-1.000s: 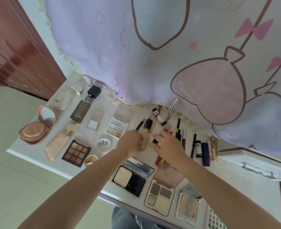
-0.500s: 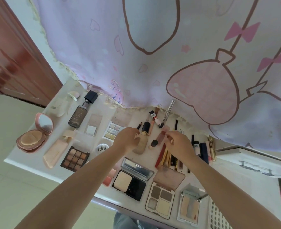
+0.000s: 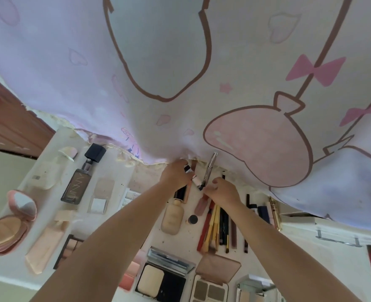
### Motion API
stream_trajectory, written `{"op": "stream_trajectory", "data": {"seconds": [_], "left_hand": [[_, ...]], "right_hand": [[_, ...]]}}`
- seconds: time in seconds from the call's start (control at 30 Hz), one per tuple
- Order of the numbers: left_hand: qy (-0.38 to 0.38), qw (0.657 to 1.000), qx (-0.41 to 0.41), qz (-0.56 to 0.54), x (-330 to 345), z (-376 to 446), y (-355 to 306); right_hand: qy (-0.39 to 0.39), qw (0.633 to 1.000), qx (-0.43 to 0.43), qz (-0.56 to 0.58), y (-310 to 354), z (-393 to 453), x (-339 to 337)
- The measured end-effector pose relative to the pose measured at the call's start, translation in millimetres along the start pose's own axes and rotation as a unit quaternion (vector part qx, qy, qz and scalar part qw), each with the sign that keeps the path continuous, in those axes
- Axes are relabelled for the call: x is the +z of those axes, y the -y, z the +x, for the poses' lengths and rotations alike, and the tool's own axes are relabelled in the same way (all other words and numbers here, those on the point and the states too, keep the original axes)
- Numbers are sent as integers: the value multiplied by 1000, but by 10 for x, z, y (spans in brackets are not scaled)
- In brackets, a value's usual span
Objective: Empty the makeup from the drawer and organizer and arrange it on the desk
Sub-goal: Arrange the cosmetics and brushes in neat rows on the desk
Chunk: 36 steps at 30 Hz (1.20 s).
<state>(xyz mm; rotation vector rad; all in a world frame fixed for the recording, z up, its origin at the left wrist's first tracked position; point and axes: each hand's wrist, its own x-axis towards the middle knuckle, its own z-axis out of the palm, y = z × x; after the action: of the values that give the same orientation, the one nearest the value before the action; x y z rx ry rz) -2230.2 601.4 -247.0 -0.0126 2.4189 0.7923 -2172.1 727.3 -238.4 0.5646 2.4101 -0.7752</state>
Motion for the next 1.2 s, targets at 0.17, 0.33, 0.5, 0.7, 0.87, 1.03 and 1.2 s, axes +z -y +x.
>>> {"op": "stream_trajectory", "data": {"seconds": [0.17, 0.33, 0.5, 0.7, 0.87, 1.03, 1.2], "left_hand": [[9, 1000, 20, -5, 42, 149, 0], [20, 998, 60, -27, 33, 153, 51], [-9, 989, 147, 2, -17, -70, 59], [-12, 980, 195, 47, 77, -319, 80], [-17, 979, 187, 83, 40, -377, 71], [-14, 974, 193, 119, 69, -384, 30], [-13, 971, 202, 127, 98, -403, 6]], "right_hand": [[15, 1000, 16, 15, -24, 187, 32], [7, 993, -2, 121, -102, 149, 52], [-103, 973, -124, 164, -195, -95, 19], [-211, 935, -266, 107, -438, -314, 183], [-232, 921, -299, 88, -438, -376, 226], [-202, 949, -238, 52, -420, -380, 181], [-159, 962, -217, 49, -453, -408, 171]]}}
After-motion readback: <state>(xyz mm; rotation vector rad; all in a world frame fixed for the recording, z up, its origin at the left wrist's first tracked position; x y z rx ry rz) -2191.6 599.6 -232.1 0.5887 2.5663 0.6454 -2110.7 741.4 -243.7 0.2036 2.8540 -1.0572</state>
